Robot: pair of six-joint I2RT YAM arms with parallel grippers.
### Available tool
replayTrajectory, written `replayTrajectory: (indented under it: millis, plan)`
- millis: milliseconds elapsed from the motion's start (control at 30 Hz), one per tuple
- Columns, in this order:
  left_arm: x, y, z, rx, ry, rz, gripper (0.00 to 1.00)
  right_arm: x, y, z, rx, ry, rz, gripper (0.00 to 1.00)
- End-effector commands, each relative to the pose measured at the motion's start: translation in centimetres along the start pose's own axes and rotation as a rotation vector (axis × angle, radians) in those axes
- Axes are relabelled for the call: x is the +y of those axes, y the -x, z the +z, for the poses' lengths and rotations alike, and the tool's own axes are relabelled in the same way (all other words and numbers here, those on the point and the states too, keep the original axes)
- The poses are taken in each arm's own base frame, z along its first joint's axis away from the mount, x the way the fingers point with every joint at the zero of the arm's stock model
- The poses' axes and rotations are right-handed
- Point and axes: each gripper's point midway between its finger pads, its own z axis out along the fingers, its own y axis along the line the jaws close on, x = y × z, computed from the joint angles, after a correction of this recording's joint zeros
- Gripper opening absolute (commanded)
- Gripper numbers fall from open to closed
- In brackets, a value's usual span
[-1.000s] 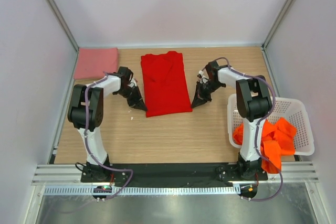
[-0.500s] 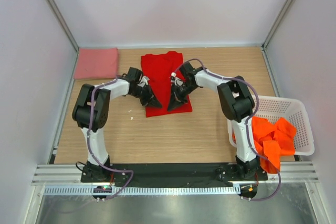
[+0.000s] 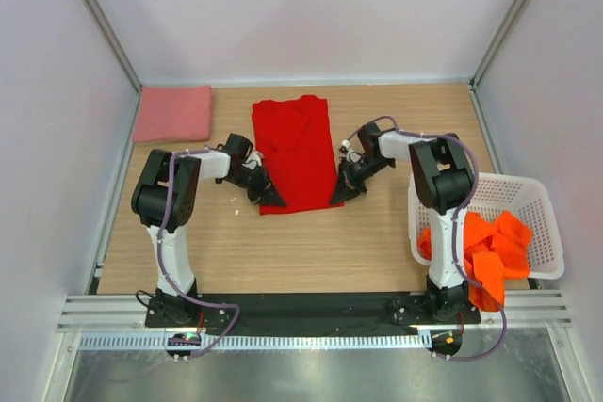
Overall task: Fold and stack the t-shirts
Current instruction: Fold the tshirt
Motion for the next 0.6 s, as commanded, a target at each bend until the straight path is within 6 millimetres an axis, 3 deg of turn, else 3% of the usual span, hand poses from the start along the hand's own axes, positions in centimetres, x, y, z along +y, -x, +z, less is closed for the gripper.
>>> replayTrajectory:
  millis: [0, 133, 233, 300, 367, 433, 467, 533, 567]
  plan:
    - [3.3, -1.6, -0.8, 0.01, 0.115, 0.004, 0.06, -1.8, -1.6, -2.6, -0.042, -0.071, 0.041, 0.02]
    - [1.6, -2.5, -2.0, 0.018, 0.058, 0.043, 0.09, -2.4, -2.6, -4.5, -0.079, -0.165, 0.024, 0.02]
    - [-1.8, -2.5, -3.2, 0.025, -0.047, 0.093, 0.14, 0.2, -1.4, -5.4, -0.146, -0.094, -0.023, 0.02]
    - [-4.7, -1.5, -4.4, -0.002, -0.102, 0.143, 0.15, 1.9, 0.3, -5.6, -0.181, -0.038, -0.032, 0.02]
    - [-6.2, -0.5, -5.1, -0.021, -0.12, 0.168, 0.15, 3.6, 2.4, -6.2, -0.22, -0.015, -0.054, 0.02]
    - [-8.0, 1.1, -6.1, -0.056, -0.149, 0.183, 0.15, 4.6, 4.0, -5.6, -0.221, 0.011, -0.041, 0.02]
    - [-7.7, 2.0, -5.7, -0.053, -0.146, 0.166, 0.15, 6.4, 5.3, -6.0, -0.241, 0.038, -0.074, 0.02]
    - [-7.7, 3.6, -5.8, -0.061, -0.155, 0.138, 0.16, 6.8, 6.7, -4.5, -0.224, 0.05, -0.046, 0.02]
    - [-7.9, 4.9, -5.5, -0.066, -0.158, 0.134, 0.16, 8.0, 7.9, -4.5, -0.239, 0.065, -0.067, 0.02]
